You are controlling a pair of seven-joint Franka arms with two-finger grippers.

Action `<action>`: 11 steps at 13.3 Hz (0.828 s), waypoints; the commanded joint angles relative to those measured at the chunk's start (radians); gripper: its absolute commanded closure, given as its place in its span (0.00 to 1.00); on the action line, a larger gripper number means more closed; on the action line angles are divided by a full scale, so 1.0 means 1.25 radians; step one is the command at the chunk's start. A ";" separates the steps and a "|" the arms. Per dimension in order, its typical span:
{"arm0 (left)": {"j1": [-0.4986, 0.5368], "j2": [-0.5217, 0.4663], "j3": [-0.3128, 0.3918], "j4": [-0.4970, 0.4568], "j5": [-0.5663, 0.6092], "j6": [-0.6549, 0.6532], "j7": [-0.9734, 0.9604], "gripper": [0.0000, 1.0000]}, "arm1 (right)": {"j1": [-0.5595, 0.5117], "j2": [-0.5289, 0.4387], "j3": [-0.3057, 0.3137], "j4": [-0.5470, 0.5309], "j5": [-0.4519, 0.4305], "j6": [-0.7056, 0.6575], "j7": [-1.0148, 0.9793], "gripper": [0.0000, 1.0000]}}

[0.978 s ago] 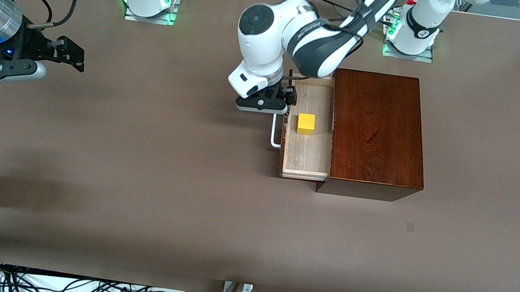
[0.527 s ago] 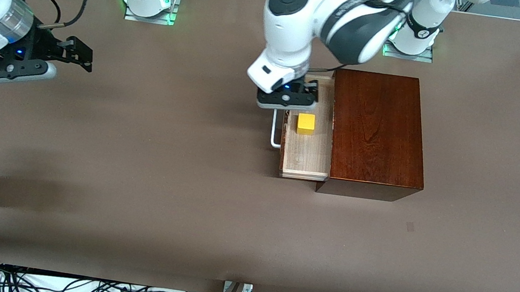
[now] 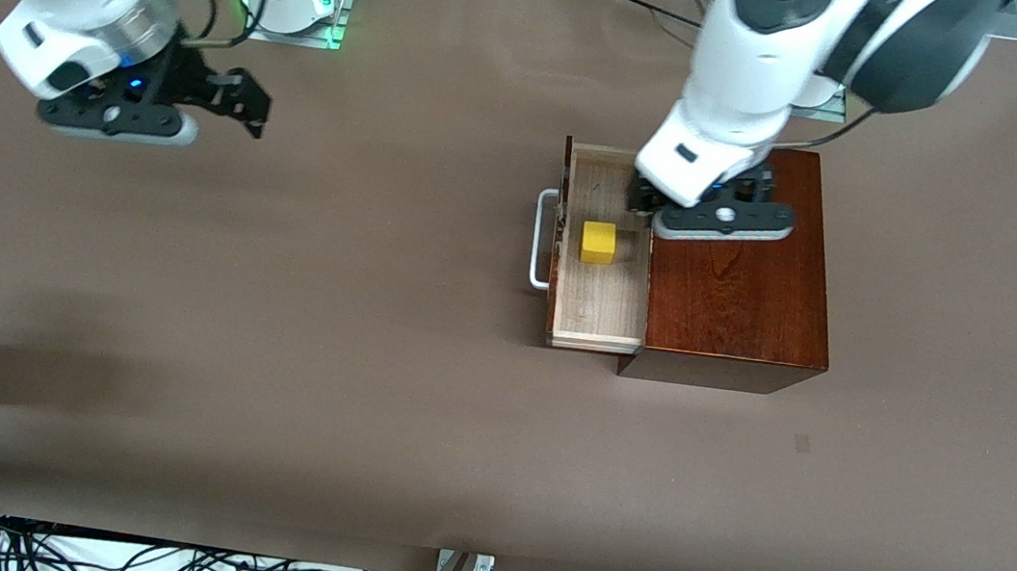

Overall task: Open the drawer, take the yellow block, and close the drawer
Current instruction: 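Release the handle with the left gripper while the right gripper reaches the drawer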

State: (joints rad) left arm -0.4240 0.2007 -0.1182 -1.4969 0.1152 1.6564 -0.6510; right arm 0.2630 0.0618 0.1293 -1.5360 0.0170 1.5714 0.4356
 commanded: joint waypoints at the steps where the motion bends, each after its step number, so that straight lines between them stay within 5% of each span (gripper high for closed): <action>1: 0.062 -0.078 0.002 -0.057 -0.027 -0.019 0.103 0.00 | 0.007 0.001 0.070 0.018 0.007 -0.002 0.181 0.00; 8: 0.084 -0.168 0.250 -0.114 -0.109 -0.054 0.433 0.00 | 0.012 0.027 0.223 0.031 0.023 0.101 0.531 0.00; 11: 0.085 -0.200 0.301 -0.169 -0.111 -0.027 0.480 0.00 | 0.063 0.063 0.235 0.037 -0.013 0.137 0.714 0.00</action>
State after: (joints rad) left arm -0.3127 0.0088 0.2434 -1.6315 -0.0046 1.5890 -0.0862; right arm 0.3020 0.0948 0.4177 -1.5242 0.0323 1.7211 1.1925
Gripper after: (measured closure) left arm 0.000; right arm 0.000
